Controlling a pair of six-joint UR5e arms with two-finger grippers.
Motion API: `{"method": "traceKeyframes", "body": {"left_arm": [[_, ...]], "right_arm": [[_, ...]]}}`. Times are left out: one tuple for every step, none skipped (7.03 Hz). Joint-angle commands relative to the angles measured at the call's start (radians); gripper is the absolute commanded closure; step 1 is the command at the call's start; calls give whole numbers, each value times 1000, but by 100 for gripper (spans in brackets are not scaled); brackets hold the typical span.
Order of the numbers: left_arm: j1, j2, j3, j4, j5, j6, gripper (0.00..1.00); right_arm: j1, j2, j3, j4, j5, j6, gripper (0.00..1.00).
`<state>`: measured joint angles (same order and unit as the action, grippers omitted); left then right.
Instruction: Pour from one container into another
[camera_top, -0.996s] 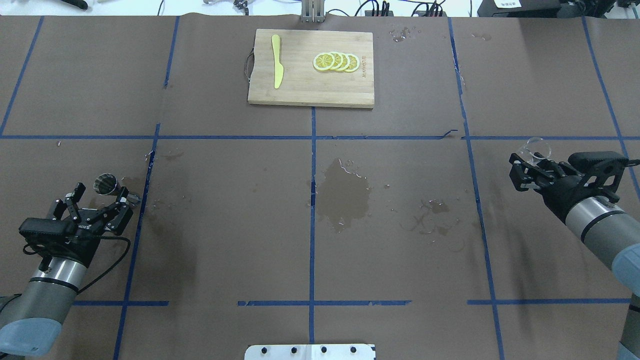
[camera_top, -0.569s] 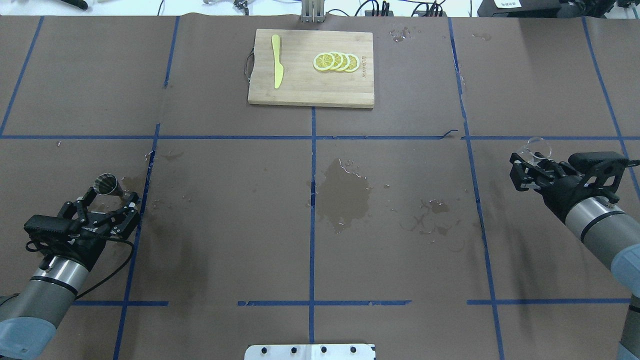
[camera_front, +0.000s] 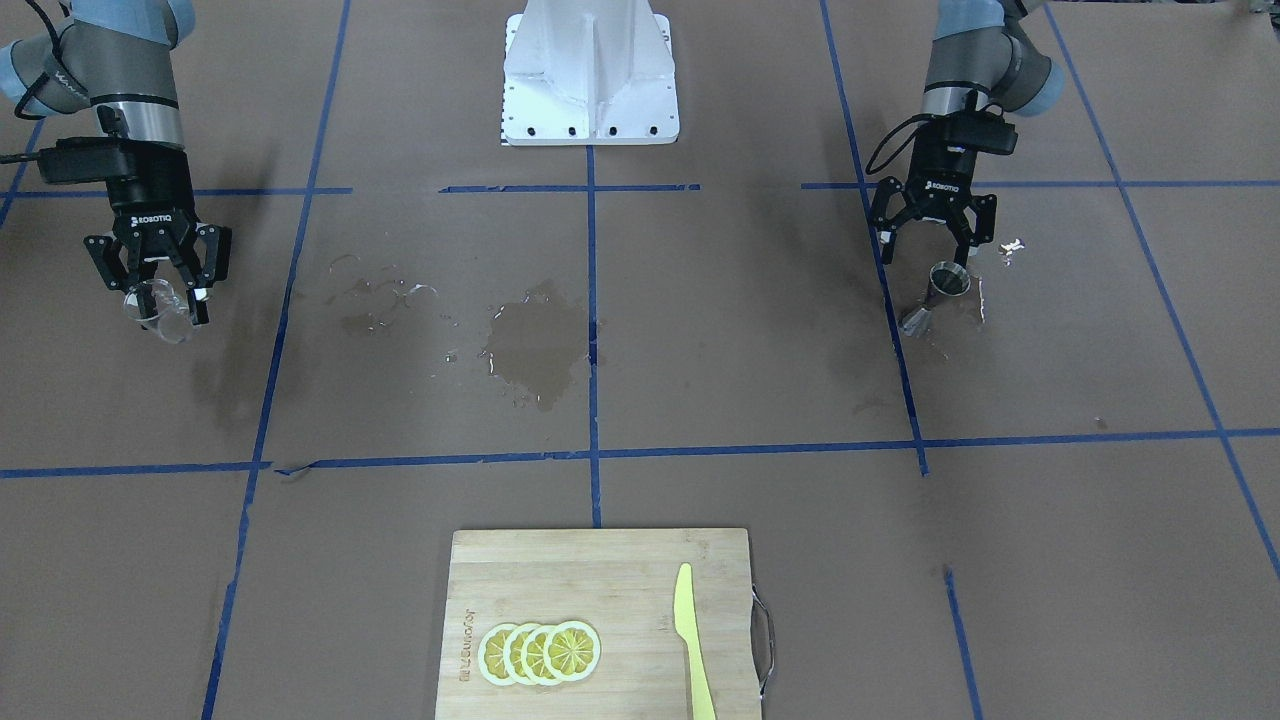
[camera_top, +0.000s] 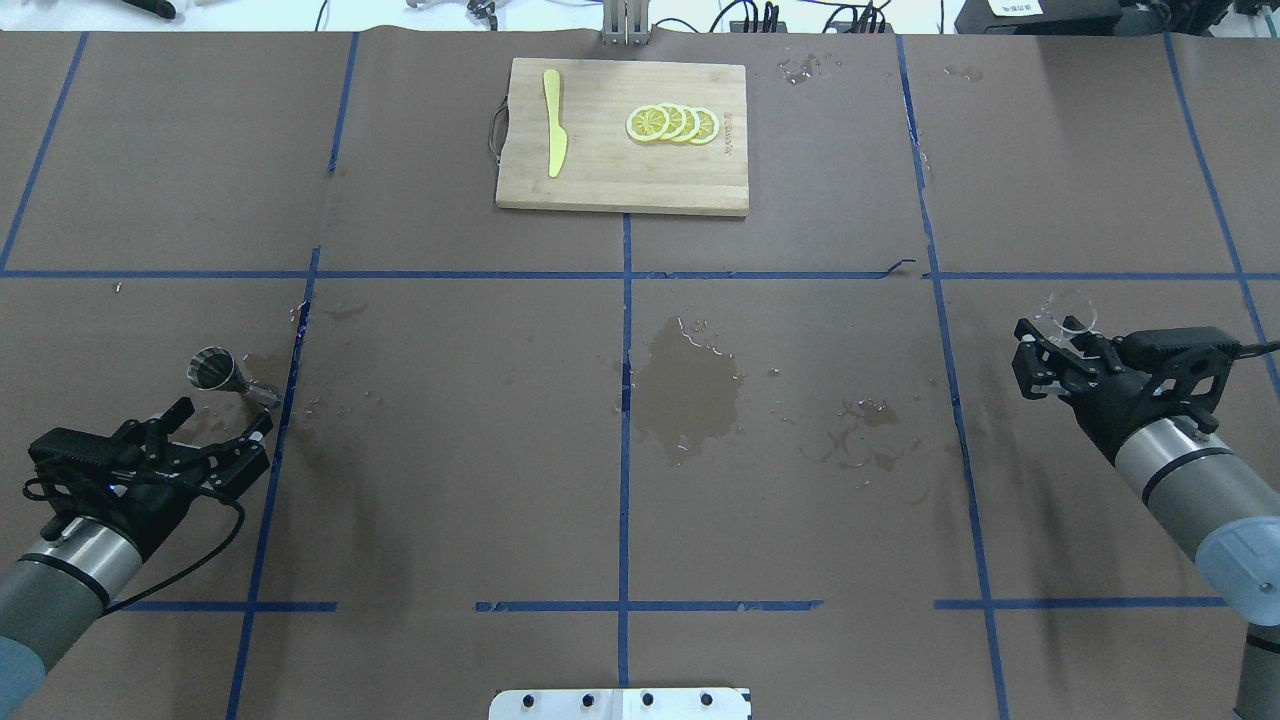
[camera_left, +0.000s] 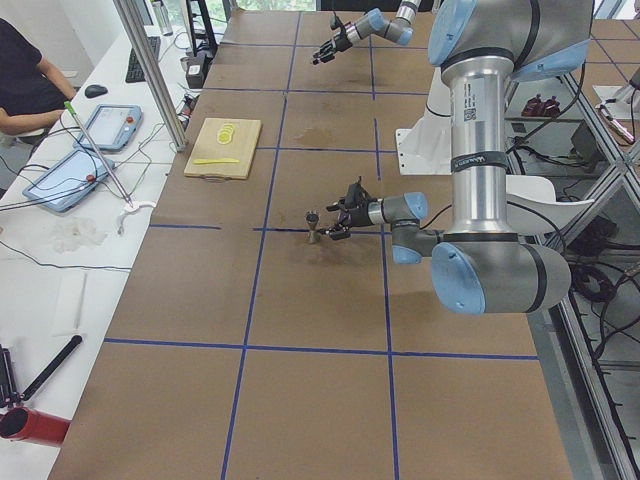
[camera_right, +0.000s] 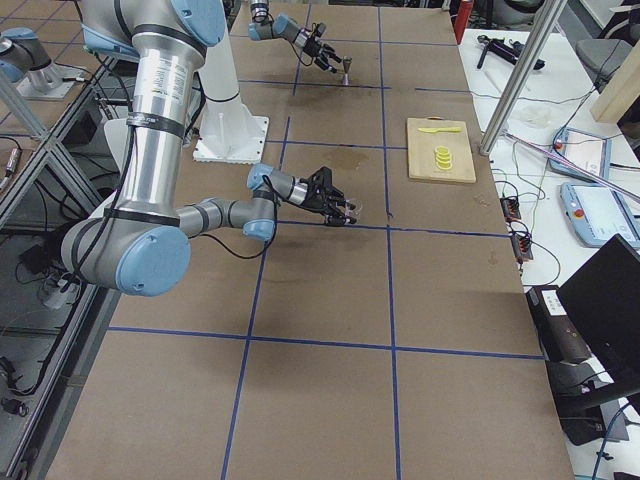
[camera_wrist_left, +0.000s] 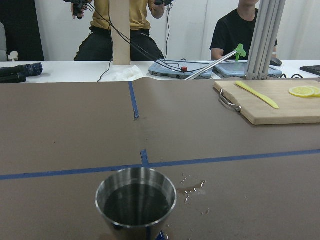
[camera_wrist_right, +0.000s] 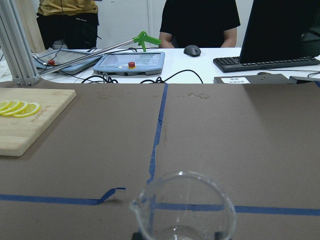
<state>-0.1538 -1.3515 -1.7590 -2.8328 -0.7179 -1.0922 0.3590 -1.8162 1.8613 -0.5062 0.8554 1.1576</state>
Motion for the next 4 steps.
{"method": "traceKeyframes", "body": {"left_arm": [[-3, 88, -87, 9, -111, 0, 0], [-4, 170, -167, 9, -164, 2, 0], [-4, 210, -215, 9, -202, 2, 0], [-7, 225, -255, 21, -257, 3, 0]], "right_arm": [[-54, 0, -17, 0, -67, 5, 100], [-70, 0, -27, -2, -87, 54, 100], [-104, 2, -33, -3, -126, 80, 100], [-133, 14, -69, -3, -162, 88, 100]]}}
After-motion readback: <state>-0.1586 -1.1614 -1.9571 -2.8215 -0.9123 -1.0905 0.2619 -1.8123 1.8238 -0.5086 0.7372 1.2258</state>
